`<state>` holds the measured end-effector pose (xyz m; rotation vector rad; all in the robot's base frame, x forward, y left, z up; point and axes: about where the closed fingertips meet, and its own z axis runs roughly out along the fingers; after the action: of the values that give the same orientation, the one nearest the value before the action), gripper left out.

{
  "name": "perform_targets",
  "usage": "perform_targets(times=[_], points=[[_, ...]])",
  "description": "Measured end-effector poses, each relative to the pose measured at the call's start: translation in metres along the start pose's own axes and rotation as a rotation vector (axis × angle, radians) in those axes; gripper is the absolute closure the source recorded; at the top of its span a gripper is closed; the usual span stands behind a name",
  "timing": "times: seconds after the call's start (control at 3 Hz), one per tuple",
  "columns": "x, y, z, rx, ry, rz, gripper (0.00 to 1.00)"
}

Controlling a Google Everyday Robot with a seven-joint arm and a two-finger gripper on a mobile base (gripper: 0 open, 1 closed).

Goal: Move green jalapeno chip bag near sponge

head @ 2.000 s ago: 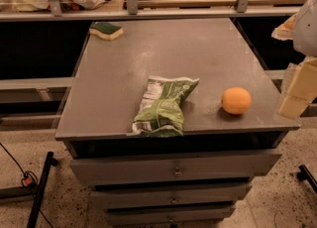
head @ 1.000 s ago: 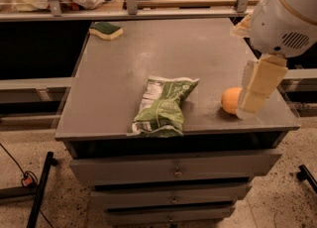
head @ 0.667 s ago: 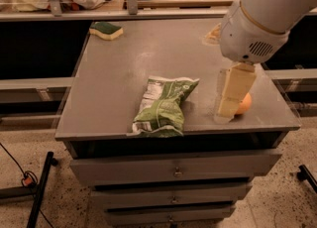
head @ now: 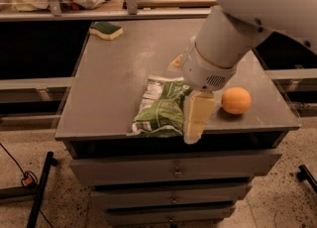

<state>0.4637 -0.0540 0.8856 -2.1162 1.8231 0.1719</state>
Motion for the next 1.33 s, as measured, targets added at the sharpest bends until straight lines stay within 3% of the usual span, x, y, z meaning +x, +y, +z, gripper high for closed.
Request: perform_targets(times=[0.67, 1.33], points=[[-0.01, -0.007, 0.054, -0.022, -0.019, -0.01, 0.26], [-0.012, -0.012, 0.061, -0.043, -0.042, 0.03, 0.73]])
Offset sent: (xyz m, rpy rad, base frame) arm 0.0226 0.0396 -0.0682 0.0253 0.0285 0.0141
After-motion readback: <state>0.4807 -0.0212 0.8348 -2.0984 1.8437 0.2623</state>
